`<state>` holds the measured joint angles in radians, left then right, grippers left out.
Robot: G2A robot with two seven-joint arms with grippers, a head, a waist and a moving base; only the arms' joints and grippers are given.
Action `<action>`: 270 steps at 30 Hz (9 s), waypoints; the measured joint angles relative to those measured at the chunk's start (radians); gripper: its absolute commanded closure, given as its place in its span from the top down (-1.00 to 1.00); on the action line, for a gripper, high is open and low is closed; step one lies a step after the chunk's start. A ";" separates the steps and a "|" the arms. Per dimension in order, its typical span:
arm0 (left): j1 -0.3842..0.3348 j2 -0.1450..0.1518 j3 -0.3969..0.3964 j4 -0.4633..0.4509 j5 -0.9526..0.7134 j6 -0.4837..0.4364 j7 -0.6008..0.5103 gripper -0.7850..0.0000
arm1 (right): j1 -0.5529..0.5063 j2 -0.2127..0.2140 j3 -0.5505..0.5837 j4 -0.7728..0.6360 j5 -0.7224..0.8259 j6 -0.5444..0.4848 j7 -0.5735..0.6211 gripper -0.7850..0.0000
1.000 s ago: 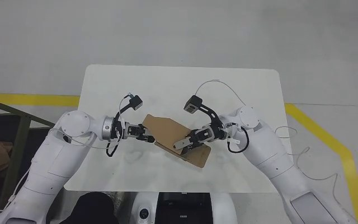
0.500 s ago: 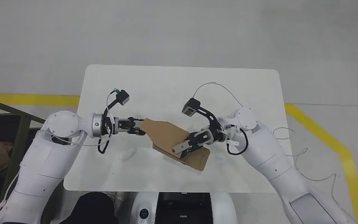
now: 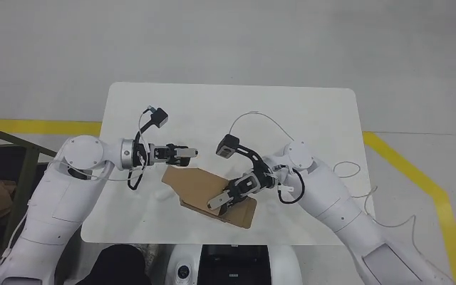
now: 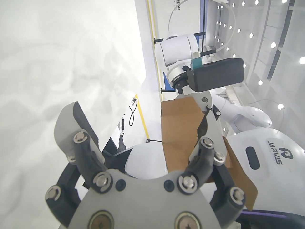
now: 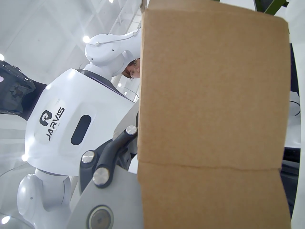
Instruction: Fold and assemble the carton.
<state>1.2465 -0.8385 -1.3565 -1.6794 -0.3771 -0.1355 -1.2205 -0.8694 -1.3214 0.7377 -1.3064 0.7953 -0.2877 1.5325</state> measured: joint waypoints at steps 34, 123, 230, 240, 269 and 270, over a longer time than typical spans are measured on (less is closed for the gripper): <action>0.076 0.005 -0.012 -0.071 -0.045 0.020 -0.032 1.00 | -0.017 0.028 0.112 0.048 -0.068 -0.011 -0.011 -1.00; 0.091 0.016 -0.120 0.027 -0.141 -0.111 -0.021 1.00 | 0.147 0.175 -0.127 -0.056 -0.155 0.003 0.003 -1.00; -0.154 -0.089 0.317 0.183 0.018 -0.139 0.095 1.00 | 0.295 0.244 -0.159 0.063 -0.053 -0.029 -0.028 -1.00; -0.172 -0.102 0.343 0.187 0.004 -0.146 0.093 1.00 | 0.295 0.244 -0.159 0.063 -0.053 -0.029 -0.028 -1.00; -0.165 -0.105 0.297 0.204 0.021 -0.161 0.104 1.00 | 0.295 0.244 -0.159 0.063 -0.053 -0.029 -0.028 -1.00; -0.158 -0.102 0.288 0.207 0.026 -0.157 0.101 1.00 | 0.295 0.244 -0.159 0.063 -0.053 -0.029 -0.028 -1.00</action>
<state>1.0886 -0.9400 -1.0688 -1.4721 -0.3509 -0.2927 -1.1194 -0.5742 -1.0773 0.5786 -1.2437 0.7424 -0.3163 1.5047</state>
